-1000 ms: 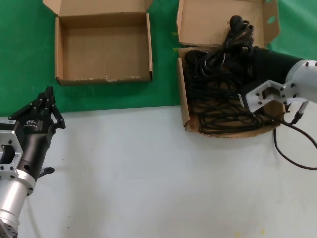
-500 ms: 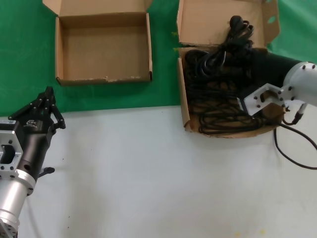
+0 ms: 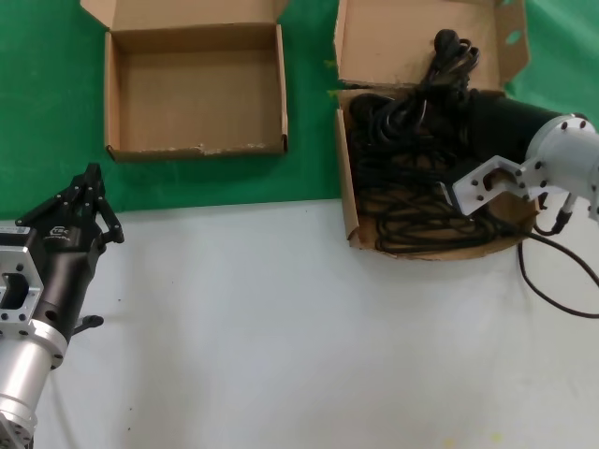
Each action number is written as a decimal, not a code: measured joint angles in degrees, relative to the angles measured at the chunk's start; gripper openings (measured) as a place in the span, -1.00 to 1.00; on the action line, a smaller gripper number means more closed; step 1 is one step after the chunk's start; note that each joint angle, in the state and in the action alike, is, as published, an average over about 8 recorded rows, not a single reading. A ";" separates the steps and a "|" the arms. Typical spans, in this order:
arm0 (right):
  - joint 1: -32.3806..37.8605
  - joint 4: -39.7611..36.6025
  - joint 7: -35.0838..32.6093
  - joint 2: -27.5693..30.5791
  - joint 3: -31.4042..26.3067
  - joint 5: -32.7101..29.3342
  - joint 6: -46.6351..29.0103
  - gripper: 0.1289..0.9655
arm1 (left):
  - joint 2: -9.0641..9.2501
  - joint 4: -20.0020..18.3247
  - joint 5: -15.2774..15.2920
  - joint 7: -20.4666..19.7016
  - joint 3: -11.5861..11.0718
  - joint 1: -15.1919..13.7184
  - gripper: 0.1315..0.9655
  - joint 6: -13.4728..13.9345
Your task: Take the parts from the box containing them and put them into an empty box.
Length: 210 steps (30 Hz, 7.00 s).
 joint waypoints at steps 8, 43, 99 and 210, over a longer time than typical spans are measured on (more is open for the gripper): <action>-0.20 -0.19 -0.02 -0.51 0.19 -0.31 0.13 -0.65 | 0.00 0.00 0.00 0.00 0.00 0.00 -0.97 0.00; -7.21 23.07 21.61 -10.71 9.97 -9.79 -10.24 -0.93 | 0.00 0.00 0.00 0.00 0.00 0.00 -0.97 0.00; -7.05 5.01 3.04 -24.43 6.20 10.45 20.70 -0.07 | 0.00 0.00 0.00 0.00 0.00 0.00 -0.97 0.00; -44.12 15.58 28.52 -11.32 24.15 54.32 30.65 1.00 | -0.07 0.14 -1.33 1.11 -0.40 1.03 1.00 -1.22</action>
